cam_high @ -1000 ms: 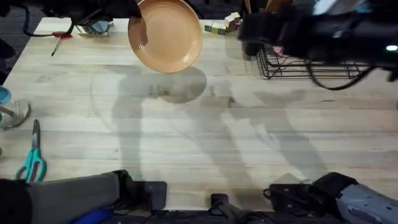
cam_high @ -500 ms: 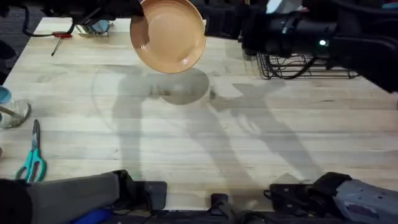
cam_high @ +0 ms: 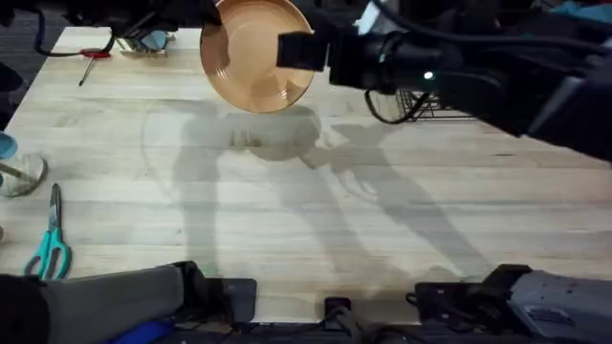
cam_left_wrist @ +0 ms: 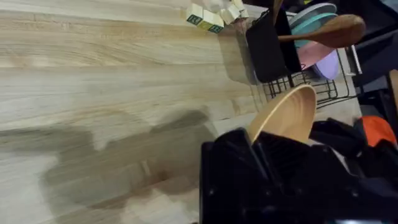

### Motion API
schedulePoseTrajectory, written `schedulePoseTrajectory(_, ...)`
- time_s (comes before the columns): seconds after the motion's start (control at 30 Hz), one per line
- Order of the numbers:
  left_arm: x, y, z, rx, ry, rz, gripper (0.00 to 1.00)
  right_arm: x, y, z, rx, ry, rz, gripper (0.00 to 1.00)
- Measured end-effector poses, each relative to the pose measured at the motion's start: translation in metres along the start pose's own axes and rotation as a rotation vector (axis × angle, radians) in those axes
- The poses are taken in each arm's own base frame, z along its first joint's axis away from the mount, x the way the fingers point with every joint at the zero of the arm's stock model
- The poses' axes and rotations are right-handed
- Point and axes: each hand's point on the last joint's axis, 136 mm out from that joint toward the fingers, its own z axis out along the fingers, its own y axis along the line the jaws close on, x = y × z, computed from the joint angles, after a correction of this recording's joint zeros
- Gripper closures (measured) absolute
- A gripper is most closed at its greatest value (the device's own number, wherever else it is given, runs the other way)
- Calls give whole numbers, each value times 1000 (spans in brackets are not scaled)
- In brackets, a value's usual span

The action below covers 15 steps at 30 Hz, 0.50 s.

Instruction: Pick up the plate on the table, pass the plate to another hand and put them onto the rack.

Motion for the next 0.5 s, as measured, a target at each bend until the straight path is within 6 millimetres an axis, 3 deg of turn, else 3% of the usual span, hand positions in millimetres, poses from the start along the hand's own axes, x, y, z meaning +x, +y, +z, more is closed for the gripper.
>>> schedulePoseTrajectory(0.1,0,0,0,0,0,0,959,11,-5,15,15,36,0,36)
schedulePoseTrajectory(0.3,0,0,0,0,0,0,960,6,-2,19,2,14,0,132)
schedulePoseTrajectory(0.5,0,0,0,0,0,0,960,2,1,19,-11,-5,2,461)
